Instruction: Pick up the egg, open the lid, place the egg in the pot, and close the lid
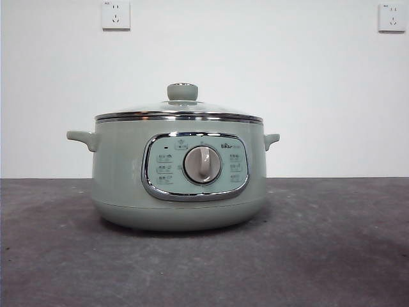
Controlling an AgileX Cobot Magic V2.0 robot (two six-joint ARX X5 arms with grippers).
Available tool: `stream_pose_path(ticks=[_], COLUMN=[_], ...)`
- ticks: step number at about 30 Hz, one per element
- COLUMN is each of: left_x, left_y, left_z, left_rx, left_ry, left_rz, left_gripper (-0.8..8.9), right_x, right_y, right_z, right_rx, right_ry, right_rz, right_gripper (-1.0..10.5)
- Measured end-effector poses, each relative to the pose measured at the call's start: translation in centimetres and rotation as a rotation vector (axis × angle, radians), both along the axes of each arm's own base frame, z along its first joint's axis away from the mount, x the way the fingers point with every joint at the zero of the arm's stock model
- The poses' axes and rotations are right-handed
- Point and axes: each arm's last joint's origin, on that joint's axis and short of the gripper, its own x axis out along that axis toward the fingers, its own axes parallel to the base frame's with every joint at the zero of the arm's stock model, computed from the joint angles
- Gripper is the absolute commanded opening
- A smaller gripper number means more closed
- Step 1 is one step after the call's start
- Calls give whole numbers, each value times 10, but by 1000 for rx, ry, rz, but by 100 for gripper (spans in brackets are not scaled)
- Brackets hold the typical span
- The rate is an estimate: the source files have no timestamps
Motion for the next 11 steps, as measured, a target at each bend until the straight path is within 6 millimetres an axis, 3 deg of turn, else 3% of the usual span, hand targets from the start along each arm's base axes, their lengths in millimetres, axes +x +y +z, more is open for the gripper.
stream_pose_path(ticks=[11], left_x=[0], left_y=[0], left_z=[-1], left_rx=[0], left_ry=[8], left_rz=[0], left_gripper=[-3], right_x=[0], right_y=[0], right_z=[0], right_rx=[4], right_ry=[0], right_rz=[-8], right_gripper=[0])
